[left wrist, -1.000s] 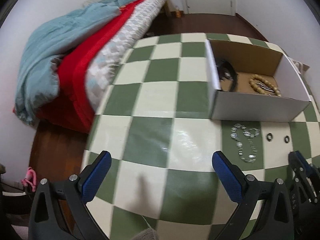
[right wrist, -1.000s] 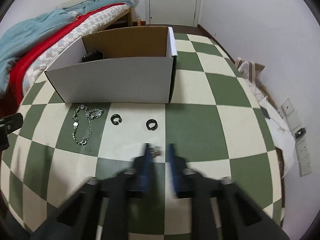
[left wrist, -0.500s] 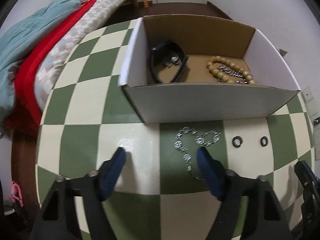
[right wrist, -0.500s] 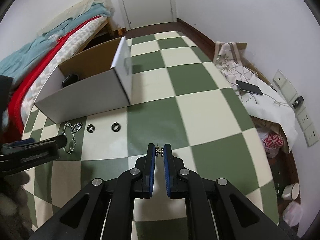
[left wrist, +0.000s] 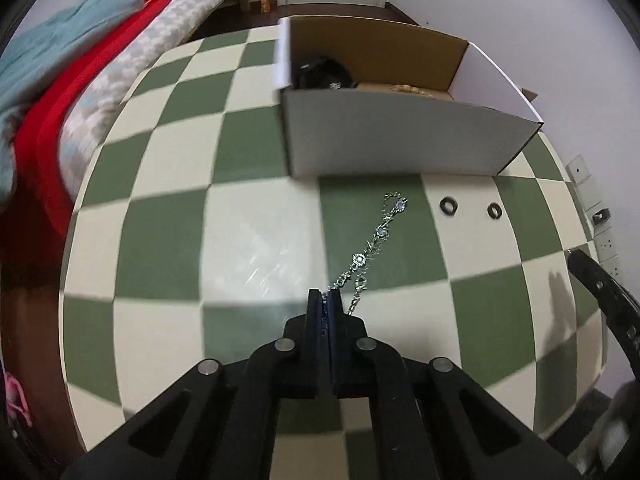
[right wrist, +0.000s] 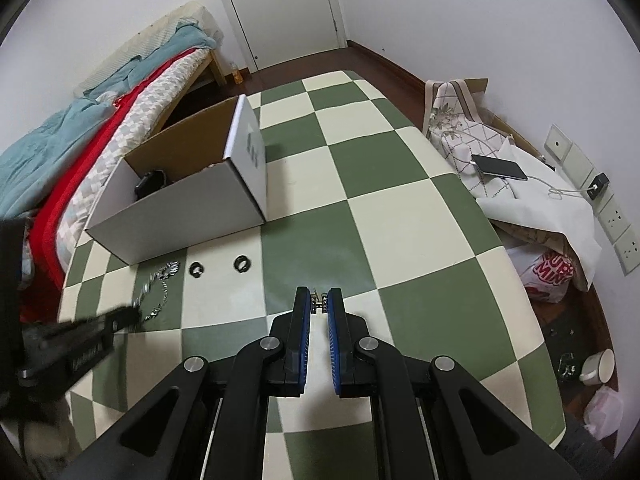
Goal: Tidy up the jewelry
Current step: 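Carry the charm and chain over the box and lower both grippers into it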
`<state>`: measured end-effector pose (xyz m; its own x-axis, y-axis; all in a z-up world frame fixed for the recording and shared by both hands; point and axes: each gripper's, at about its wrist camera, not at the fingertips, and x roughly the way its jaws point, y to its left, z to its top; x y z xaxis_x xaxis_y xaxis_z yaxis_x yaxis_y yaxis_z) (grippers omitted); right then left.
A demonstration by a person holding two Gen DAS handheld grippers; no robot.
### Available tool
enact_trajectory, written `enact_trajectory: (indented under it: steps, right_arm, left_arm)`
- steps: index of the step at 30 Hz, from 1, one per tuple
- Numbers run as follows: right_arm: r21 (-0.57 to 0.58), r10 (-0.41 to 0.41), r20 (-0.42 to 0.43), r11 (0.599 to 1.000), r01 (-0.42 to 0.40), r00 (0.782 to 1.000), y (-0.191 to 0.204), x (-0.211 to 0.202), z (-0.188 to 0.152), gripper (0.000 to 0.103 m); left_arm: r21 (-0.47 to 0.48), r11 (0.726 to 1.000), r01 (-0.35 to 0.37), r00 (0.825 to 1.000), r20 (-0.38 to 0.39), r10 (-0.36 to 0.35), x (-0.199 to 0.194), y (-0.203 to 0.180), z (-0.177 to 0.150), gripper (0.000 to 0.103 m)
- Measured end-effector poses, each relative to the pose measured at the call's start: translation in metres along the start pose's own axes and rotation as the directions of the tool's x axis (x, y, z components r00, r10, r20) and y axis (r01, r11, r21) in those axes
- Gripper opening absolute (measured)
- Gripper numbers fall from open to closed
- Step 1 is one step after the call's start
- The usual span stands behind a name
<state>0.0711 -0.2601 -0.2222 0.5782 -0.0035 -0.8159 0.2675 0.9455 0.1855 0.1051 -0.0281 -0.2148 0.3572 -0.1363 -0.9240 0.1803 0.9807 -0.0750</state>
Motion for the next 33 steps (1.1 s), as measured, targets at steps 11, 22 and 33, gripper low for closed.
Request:
enact_trajectory:
  steps: [11, 22, 33]
  right_arm:
    - [0.014, 0.04, 0.009, 0.999, -0.04, 0.999, 0.005, -0.016, -0.004, 0.009]
    - [-0.001, 0.083, 0.059, 0.997, -0.083, 0.995, 0.022, -0.047, 0.032, 0.009]
    - [-0.087, 0.169, 0.069, 0.983, -0.162, 0.983, 0.054, -0.067, 0.102, 0.009]
  left_arm:
    - [-0.026, 0.998, 0.056, 0.99, 0.132, -0.052, -0.067, 0.017, 0.017, 0.0]
    - [0.012, 0.997, 0.072, 0.966, 0.25, -0.073, -0.122, 0.007, 0.056, 0.0]
    - [0.032, 0.983, 0.18, 0.946, 0.269, -0.182, -0.145, -0.007, 0.119, 0.0]
